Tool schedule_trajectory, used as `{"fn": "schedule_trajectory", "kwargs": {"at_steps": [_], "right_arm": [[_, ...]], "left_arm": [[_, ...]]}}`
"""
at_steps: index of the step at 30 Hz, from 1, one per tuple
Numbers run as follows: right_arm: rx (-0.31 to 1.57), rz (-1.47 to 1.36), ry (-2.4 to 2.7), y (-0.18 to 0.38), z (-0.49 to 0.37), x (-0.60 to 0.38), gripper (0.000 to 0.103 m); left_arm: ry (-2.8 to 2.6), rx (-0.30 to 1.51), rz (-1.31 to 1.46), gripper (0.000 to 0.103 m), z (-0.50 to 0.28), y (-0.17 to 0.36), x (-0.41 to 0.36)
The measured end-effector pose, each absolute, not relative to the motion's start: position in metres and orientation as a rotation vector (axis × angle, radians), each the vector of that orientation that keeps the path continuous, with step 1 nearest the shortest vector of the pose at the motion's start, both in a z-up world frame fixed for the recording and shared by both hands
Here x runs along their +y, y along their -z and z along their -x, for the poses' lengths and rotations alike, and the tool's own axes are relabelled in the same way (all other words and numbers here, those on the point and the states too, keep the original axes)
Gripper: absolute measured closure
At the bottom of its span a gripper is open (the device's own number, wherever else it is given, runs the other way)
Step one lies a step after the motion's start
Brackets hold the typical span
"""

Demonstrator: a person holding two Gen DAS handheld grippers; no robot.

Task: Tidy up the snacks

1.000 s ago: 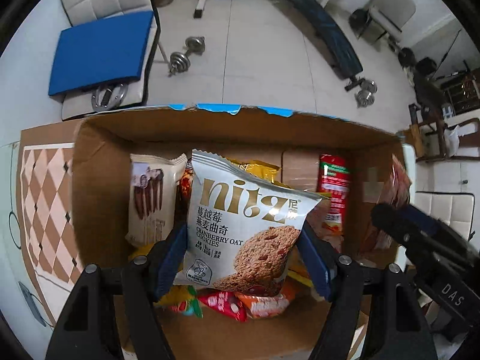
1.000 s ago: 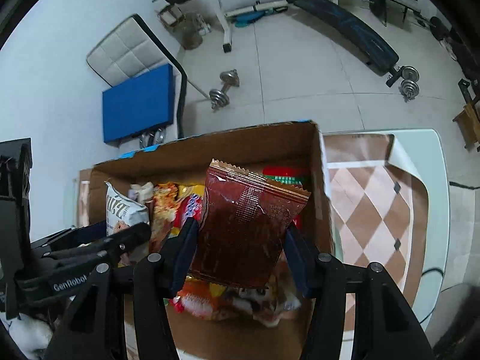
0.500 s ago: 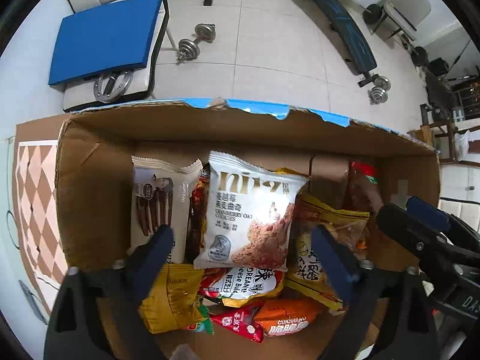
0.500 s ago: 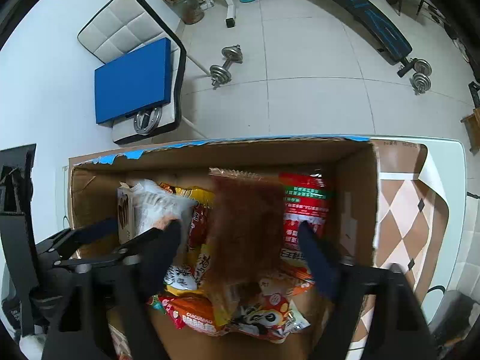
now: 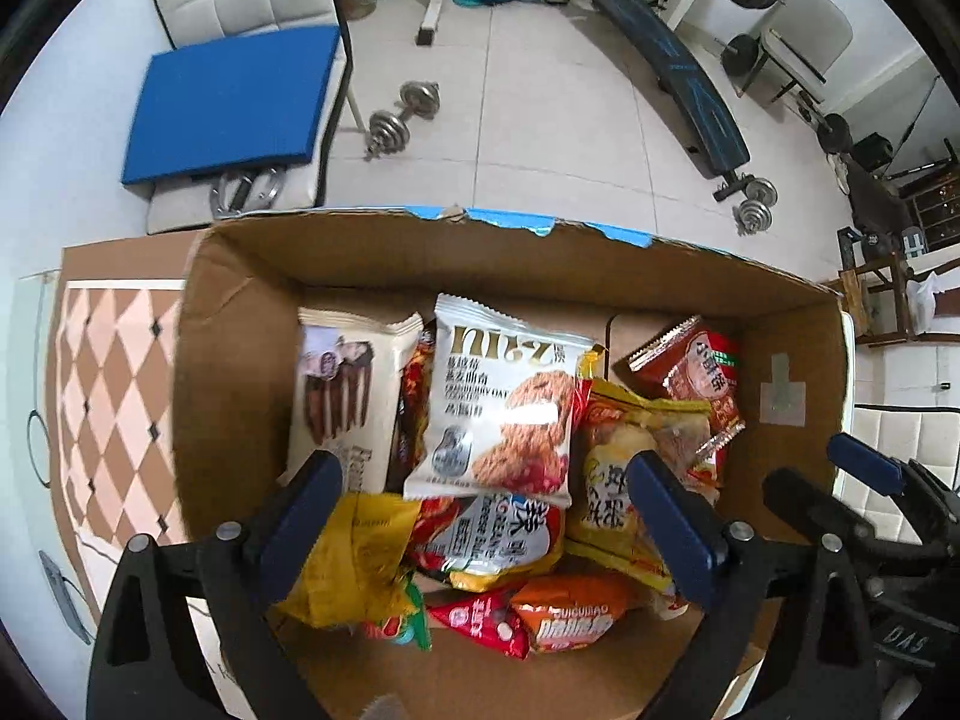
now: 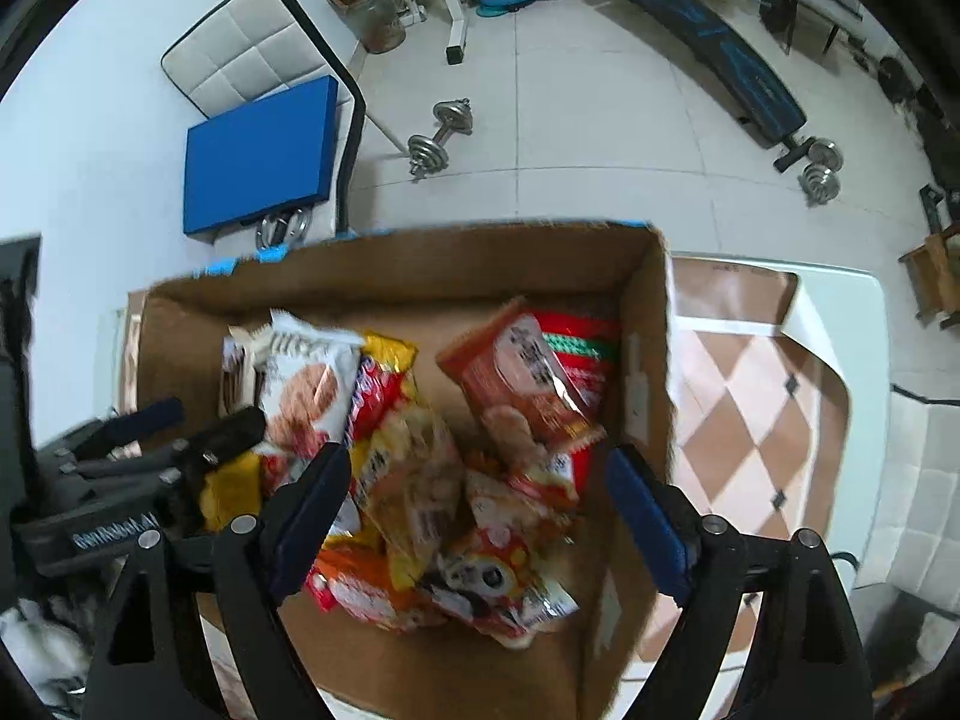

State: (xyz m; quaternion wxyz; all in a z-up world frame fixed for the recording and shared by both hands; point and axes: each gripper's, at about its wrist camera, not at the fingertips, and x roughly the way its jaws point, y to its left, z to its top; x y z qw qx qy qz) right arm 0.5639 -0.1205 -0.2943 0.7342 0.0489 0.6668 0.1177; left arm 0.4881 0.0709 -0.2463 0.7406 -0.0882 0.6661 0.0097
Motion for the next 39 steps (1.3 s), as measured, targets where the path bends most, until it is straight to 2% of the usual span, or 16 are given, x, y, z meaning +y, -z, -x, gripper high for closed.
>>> {"fn": "schedule_trajectory", "kwargs": {"at_steps": [5, 14, 26, 39], "right_arm": [[1.422, -0.032, -0.23, 0.281, -0.532, -0.121, 0.009], [1.325, -0.036, -0.177, 0.249, -0.472, -0.132, 0.007], [1.147, -0.028, -0.151, 0.169, -0.375, -0.143, 0.006], [1.045, -0.067, -0.146, 0.102, -0.253, -0.169, 0.006]], "left_arm": [[-0.035, 1.394, 0.141, 0.005, -0.462, 0.227, 0.065], [-0.033, 1.295, 0.122, 0.002, -0.405, 0.196, 0.062], [-0.074, 1.095, 0.117, 0.002, -0.313, 0.123, 0.061], [-0.055, 0.936, 0.072, 0.002, -0.206, 0.053, 0.042]]}}
